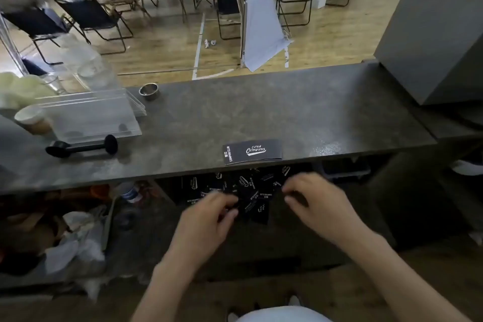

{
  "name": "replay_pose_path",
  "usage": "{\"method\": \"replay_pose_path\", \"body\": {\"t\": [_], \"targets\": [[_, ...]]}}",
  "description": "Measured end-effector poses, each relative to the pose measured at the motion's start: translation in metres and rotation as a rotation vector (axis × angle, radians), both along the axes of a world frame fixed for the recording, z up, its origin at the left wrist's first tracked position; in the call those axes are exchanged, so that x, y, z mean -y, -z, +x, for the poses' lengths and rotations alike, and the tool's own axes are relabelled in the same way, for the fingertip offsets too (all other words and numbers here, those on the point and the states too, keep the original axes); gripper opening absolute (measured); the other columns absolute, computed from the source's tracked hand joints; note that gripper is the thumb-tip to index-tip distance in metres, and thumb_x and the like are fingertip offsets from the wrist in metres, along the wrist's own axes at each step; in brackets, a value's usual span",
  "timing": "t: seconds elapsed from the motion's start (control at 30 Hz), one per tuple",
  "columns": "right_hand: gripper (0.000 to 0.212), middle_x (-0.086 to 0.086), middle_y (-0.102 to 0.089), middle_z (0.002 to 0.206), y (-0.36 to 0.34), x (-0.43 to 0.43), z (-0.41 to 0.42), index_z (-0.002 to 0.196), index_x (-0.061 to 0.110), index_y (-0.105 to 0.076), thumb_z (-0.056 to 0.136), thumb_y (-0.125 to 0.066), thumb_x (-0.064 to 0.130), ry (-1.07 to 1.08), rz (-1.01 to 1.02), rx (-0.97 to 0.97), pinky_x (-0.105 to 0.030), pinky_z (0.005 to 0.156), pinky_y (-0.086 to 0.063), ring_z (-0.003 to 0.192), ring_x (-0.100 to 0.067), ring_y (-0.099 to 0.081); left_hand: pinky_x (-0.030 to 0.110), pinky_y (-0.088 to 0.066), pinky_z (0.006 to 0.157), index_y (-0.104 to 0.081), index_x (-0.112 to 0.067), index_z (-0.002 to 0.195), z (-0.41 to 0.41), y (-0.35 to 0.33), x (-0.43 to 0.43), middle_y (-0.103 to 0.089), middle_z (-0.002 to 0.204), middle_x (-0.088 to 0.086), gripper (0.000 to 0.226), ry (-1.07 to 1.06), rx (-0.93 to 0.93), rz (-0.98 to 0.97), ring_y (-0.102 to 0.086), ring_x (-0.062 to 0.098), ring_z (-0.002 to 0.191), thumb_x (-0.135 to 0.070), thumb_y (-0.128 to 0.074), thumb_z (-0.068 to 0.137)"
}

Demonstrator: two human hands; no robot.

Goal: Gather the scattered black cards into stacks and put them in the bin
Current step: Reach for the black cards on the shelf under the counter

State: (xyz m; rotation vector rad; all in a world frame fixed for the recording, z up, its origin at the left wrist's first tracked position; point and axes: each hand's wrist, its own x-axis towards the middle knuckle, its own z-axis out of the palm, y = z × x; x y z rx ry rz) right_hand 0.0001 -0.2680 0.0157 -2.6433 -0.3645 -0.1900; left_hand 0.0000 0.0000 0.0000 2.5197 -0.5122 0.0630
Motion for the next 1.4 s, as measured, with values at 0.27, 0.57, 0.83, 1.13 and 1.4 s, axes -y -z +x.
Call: {"method": "replay_pose_path", "body": {"t": [0.27, 0.57, 0.83, 1.13, 1.4], "targets": [[0.037, 0.004, -0.050, 0.139, -0.024, -0.013, 0.112, 0.110, 0.028, -0.063, 0.079, -0.073, 0.045, -0.119, -0.097, -0.098, -0.041, 0.104, -0.042, 0.124, -0.015, -0.047, 0.039, -0.029, 0.120, -0.062, -0.026, 0.121, 0.108, -0.037, 0.015, -0.042, 0.154, -0.001, 0.038, 0.084, 0.107, 0.188, -0.035, 0.020, 0.144, -0.044, -0.070, 0.088], [0.032, 0.014, -0.059, 0.111, -0.021, -0.014, 0.109, 0.097, 0.032, -0.068, 0.071, -0.079, 0.046, -0.118, -0.094, -0.081, -0.032, 0.087, -0.047, 0.106, -0.009, -0.049, 0.031, -0.044, 0.096, -0.067, -0.027, 0.103, 0.119, -0.034, 0.008, -0.062, 0.125, -0.010, 0.031, 0.148, 0.087, 0.146, -0.049, 0.013, 0.119, -0.041, -0.081, 0.079], [0.035, 0.007, -0.042, 0.118, 0.015, -0.027, 0.036, 0.100, 0.021, -0.060, 0.071, -0.078, 0.027, -0.125, 0.049, 0.086, -0.020, 0.081, -0.051, 0.100, -0.006, -0.051, 0.021, -0.053, 0.090, -0.067, -0.016, 0.115, 0.063, 0.012, -0.003, -0.054, 0.128, -0.001, 0.035, 0.258, 0.335, -0.002, -0.060, 0.011, 0.108, -0.030, -0.075, 0.084], [0.016, 0.001, -0.065, 0.106, 0.150, -0.022, 0.033, 0.093, 0.012, -0.076, 0.078, -0.079, 0.007, -0.070, 0.261, -0.089, -0.022, 0.085, -0.052, 0.093, -0.010, -0.066, 0.023, -0.053, 0.094, -0.076, -0.011, 0.108, 0.039, 0.143, 0.005, -0.068, 0.115, 0.000, 0.024, 0.042, -0.015, -0.228, -0.067, 0.009, 0.106, 0.000, -0.072, 0.088], [0.037, 0.023, -0.065, 0.089, 0.240, -0.018, 0.095, 0.097, 0.034, -0.060, 0.075, -0.078, 0.010, -0.214, 0.397, -0.186, -0.010, 0.072, -0.049, 0.085, 0.006, -0.063, 0.019, -0.054, 0.087, -0.067, -0.028, 0.117, 0.086, 0.222, 0.006, -0.070, 0.102, -0.014, 0.045, -0.035, -0.023, -0.313, -0.067, 0.000, 0.095, -0.003, -0.067, 0.079]]}}
